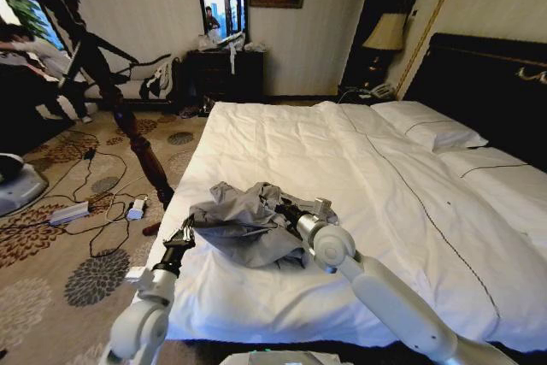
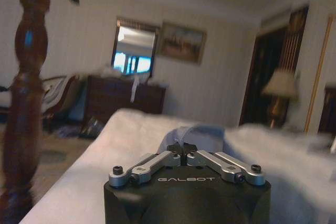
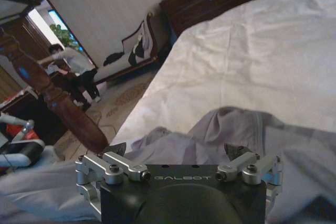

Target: Pick up the clothes from the bed and hang them on the clothes hanger.

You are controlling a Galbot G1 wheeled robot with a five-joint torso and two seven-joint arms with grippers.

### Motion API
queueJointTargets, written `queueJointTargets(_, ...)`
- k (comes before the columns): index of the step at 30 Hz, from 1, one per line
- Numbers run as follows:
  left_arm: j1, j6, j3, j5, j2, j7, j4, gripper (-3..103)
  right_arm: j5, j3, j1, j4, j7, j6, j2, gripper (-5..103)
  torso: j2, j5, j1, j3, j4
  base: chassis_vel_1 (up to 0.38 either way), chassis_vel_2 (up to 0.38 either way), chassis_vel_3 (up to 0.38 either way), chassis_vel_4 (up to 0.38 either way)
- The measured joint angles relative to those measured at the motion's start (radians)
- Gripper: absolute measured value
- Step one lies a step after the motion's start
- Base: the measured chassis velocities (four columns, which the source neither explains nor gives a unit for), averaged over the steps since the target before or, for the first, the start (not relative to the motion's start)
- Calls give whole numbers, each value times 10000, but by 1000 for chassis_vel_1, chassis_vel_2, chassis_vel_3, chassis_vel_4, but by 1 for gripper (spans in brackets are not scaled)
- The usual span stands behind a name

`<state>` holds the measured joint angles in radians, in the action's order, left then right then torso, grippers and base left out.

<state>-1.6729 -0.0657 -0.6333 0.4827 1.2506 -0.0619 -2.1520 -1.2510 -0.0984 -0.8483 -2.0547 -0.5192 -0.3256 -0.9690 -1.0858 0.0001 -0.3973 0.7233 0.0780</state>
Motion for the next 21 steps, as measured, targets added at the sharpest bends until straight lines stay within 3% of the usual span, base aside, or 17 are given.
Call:
queueJointTargets(4, -537, -106, 28, -2205, -90, -7, 1196, 0, -696, -36, -271, -394, -285, -507, 122, 100, 0, -5, 1, 0, -3, 0, 0, 0, 0)
queueJointTargets(8, -699, 12, 29, -2918, -36, 181, 1485, 0, -1352, -253, -369, -525, -638, -890, 108, 100, 0, -3, 1, 0, -2, 0, 0, 0, 0)
queueJointTargets(16, -651, 62, 62, -2904, -18, 244, 1472, 0, -2155, -636, -294, -312, -978, -1038, -229, 100, 0, -2, 0, 0, -2, 0, 0, 0, 0)
queueJointTargets(21, -450, 60, 92, -2789, -215, 240, 1540, 0, -2294, -672, -36, 239, -1032, -650, -578, 100, 0, -1, 0, 1, -2, 0, 0, 0, 0)
